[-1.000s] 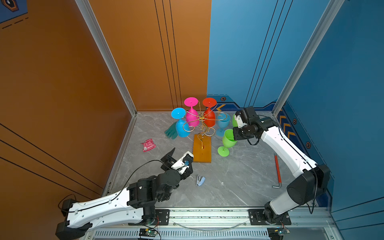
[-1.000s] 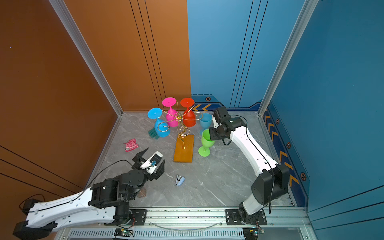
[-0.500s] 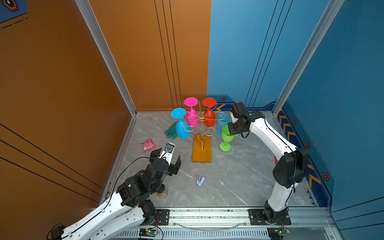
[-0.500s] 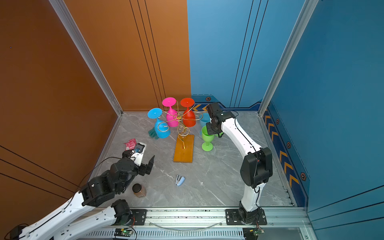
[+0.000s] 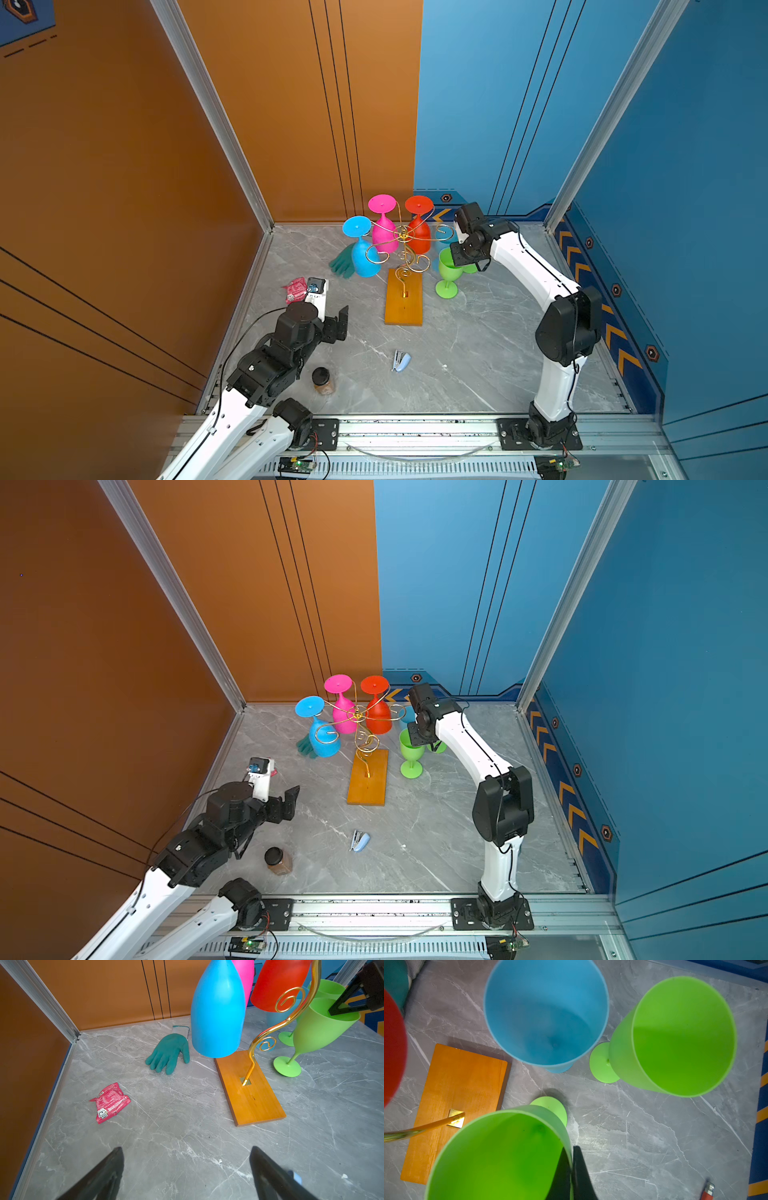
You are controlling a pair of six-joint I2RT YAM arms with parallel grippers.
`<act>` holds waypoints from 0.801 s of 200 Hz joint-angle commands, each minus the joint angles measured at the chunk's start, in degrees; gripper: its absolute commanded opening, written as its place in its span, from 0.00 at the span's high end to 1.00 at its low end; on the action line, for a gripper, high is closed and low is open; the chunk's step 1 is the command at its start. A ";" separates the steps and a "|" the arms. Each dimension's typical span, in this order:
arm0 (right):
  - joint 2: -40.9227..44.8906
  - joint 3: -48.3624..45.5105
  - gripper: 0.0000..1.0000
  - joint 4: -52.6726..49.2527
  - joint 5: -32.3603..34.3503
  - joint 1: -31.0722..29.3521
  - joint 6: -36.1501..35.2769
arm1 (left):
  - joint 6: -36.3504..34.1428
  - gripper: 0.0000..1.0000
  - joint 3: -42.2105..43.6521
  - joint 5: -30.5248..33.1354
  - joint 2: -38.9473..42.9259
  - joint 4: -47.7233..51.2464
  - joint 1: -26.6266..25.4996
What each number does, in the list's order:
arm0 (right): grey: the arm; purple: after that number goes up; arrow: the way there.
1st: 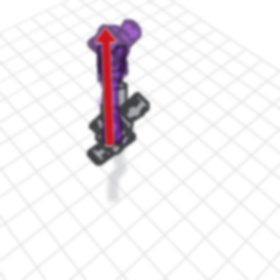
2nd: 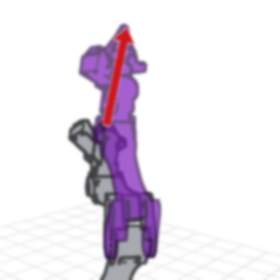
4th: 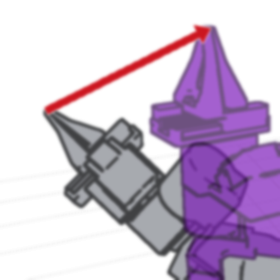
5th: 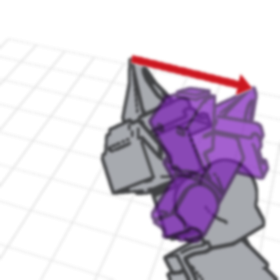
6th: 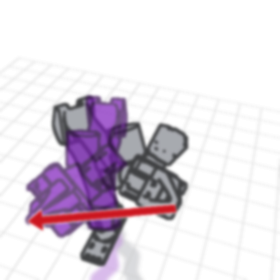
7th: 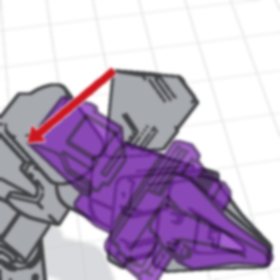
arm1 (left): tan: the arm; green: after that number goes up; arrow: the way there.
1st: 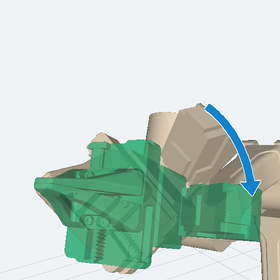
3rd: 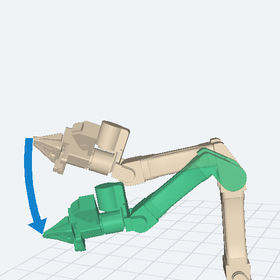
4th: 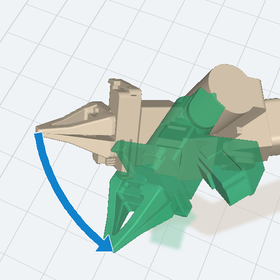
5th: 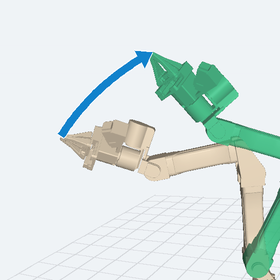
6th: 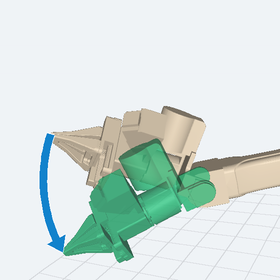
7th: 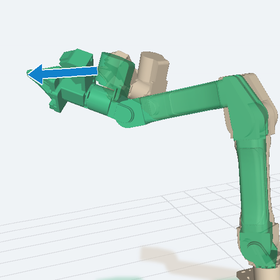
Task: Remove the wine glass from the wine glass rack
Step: 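Lower the green glass upright with the right gripper while the left withdraws, then open the right gripper and move the left gripper toward the rack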
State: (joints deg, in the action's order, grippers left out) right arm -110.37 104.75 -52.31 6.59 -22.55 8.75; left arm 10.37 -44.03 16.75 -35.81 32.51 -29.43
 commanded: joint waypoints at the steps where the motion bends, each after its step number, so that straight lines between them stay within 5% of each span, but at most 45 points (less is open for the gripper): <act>1: -1.34 1.25 0.99 1.07 0.95 -0.40 -0.44 | 1.58 0.05 -0.13 -4.35 0.91 1.30 1.61; 69: -2.75 1.32 0.93 1.79 0.11 -0.40 0.16 | 2.45 0.05 -1.89 -6.98 0.31 3.01 4.60; 160: -0.08 1.16 0.66 1.79 -1.06 0.04 0.50 | 8.02 0.06 -7.70 -9.36 -3.60 5.14 7.88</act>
State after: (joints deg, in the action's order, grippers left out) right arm -112.40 104.75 -50.78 6.07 -22.61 9.06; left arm 15.42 -49.17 9.67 -38.50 36.29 -22.55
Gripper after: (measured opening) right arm 0.310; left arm 0.942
